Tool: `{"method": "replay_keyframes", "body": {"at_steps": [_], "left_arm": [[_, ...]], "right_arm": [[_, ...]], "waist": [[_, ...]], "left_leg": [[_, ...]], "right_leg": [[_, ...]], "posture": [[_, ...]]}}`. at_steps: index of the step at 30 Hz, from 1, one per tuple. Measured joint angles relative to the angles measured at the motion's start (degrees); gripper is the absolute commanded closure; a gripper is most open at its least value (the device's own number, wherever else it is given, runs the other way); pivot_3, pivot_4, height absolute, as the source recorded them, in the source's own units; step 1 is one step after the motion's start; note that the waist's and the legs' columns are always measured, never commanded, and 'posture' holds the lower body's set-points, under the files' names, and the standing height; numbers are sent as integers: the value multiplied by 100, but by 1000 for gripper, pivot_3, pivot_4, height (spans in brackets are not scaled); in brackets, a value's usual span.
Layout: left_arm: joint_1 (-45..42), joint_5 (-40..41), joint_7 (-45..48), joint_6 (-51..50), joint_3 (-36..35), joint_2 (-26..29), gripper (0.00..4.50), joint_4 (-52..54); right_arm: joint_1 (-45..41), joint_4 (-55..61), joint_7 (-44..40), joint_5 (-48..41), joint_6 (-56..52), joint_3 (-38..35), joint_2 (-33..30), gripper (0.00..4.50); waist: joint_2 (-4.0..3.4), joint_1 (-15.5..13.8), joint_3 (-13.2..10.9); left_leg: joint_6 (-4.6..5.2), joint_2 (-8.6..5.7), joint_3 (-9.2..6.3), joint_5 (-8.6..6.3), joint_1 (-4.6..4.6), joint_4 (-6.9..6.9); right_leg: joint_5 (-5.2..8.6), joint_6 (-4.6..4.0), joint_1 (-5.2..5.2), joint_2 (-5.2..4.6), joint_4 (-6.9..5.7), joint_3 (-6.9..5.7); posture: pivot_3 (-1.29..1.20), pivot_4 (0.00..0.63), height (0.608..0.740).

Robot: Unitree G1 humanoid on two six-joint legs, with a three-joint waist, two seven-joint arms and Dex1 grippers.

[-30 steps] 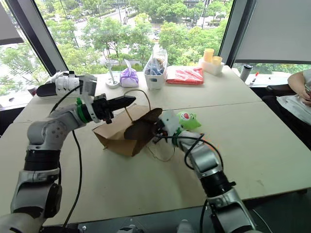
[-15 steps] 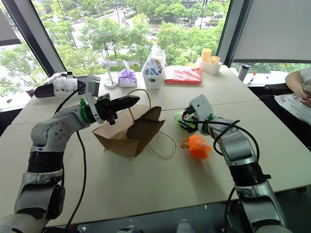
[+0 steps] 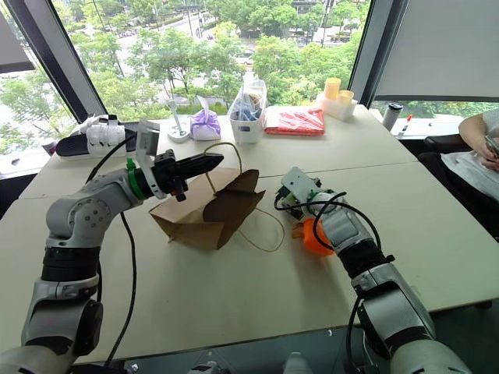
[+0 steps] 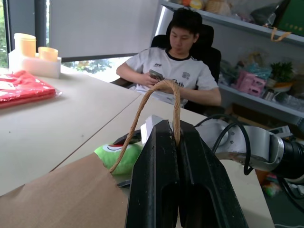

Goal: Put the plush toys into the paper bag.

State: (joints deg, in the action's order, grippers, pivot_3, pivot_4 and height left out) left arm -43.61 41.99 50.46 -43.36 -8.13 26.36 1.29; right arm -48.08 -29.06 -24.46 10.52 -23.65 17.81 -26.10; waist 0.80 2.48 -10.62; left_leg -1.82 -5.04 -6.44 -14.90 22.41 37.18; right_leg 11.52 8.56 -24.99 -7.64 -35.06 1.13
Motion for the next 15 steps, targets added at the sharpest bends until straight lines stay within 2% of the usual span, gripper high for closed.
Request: {"method": "replay_keyframes", "body": {"at_steps": [3,6,8,10,13,15], "left_arm": [[11,1,-48,0,0,1,4500,5],[23,22,-69,0,0,1,4500,28],[31,65,-76,-1,-6,1,4500,45],[54,100,-86,-1,-25,14,4500,56],[73,97,-88,4,-64,86,4500,-47],[67,96,-82,8,-53,76,4500,-100]], "right_arm": [[-21,-120,60,63,123,-62,21,2953],[-31,-105,84,102,165,-153,11,4375],[-18,53,84,162,86,-202,-58,4447],[127,730,-77,73,-300,-427,-231,4447],[547,2944,-778,-598,-1571,-990,-552,4447],[610,3938,-1112,-901,-2071,-1136,-744,4447]], "waist": [[0,-1,0],[0,0,0],[-1,-6,0],[-1,-22,-1],[-2,-40,-1],[-1,-26,-1]], "left_leg": [[0,0,0,0,0,0],[0,0,-1,0,0,0],[0,0,0,0,0,0],[0,-1,-3,0,4,-1],[0,0,-7,0,16,-6],[1,0,-5,-1,14,-5]], "right_leg": [[0,0,0,0,1,1],[0,0,0,0,0,1],[0,0,-2,0,0,2],[0,0,-5,-1,0,1],[0,0,-20,0,-2,0],[0,0,-18,0,-2,0]], "posture": [[0,150,740],[0,150,740],[0,150,740],[0,150,740],[0,150,740],[0,150,740]]}}
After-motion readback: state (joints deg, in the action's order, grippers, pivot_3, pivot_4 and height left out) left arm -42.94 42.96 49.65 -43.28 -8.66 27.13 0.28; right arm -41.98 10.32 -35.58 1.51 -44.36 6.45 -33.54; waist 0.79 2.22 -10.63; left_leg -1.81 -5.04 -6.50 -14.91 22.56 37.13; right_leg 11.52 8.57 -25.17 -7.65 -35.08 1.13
